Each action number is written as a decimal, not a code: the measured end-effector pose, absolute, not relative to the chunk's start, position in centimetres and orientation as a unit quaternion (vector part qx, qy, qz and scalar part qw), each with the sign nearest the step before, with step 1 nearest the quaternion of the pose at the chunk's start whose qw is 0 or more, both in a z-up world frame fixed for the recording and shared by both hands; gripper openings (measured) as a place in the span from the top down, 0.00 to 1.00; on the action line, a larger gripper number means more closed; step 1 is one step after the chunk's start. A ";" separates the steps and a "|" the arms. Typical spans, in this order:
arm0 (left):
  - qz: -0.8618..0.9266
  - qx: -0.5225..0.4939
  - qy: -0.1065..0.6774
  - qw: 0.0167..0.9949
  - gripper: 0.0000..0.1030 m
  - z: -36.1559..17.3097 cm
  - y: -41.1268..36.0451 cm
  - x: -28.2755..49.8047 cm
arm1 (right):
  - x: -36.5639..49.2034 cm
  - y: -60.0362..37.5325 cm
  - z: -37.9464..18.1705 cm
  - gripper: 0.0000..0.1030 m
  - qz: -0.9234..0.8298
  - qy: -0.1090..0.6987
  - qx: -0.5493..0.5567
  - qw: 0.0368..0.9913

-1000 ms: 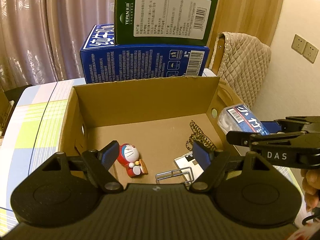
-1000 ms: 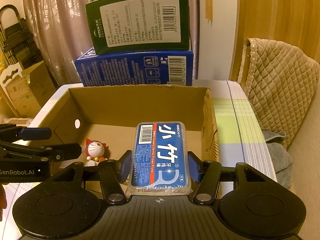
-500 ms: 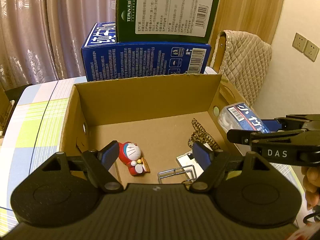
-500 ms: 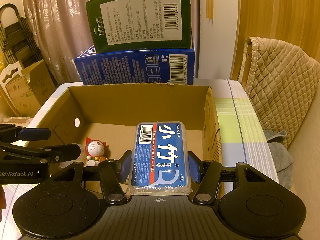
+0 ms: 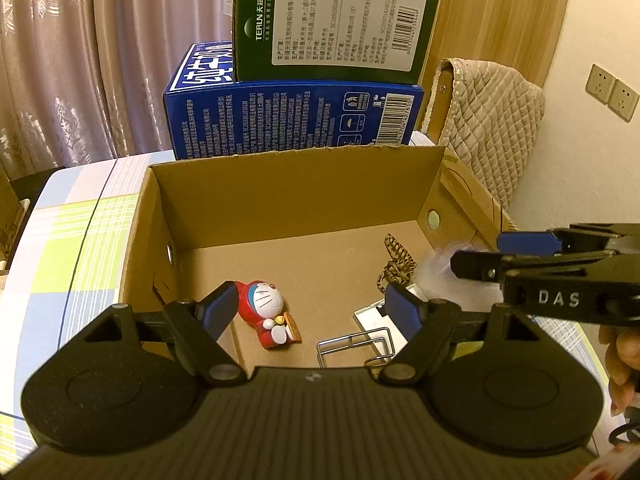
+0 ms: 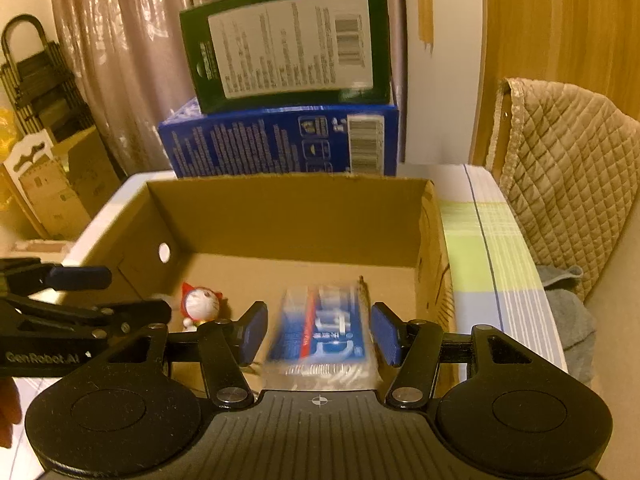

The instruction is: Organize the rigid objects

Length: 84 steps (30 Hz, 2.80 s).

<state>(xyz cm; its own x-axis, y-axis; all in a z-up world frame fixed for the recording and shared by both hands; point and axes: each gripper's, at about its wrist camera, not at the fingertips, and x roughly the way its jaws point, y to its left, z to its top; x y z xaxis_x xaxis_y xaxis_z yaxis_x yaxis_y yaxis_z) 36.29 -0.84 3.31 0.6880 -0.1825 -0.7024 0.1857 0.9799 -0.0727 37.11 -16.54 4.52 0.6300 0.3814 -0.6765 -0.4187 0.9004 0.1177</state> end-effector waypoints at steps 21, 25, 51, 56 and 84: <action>-0.100 -0.002 0.354 0.930 0.26 7.2 -0.4 30.5 | 31.7 -18.9 9.0 0.40 0.207 0.335 0.004 0.919; -0.098 -0.009 0.347 0.933 0.26 8.4 -0.2 28.2 | 29.2 -19.1 10.6 0.39 0.210 0.328 0.002 0.921; -0.077 -0.048 0.335 0.938 0.25 8.8 2.1 11.8 | 12.5 -24.3 11.0 0.30 0.177 0.321 0.041 0.930; -0.072 -0.044 0.331 0.940 0.25 7.9 2.0 9.2 | 9.5 -25.3 9.7 0.28 0.160 0.307 0.063 0.936; -0.051 -0.039 0.390 0.919 0.23 1.4 0.2 5.8 | 5.4 -28.1 4.0 0.19 0.128 0.361 0.066 0.921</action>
<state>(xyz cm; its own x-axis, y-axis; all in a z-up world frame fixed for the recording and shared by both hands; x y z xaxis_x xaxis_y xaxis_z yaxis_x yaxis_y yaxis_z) 5.81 0.19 1.39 0.6904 -0.1247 -0.7126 0.0632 0.9917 -0.1123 5.42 -28.09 3.99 0.7058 0.2840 -0.6490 -0.1891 0.9584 0.2137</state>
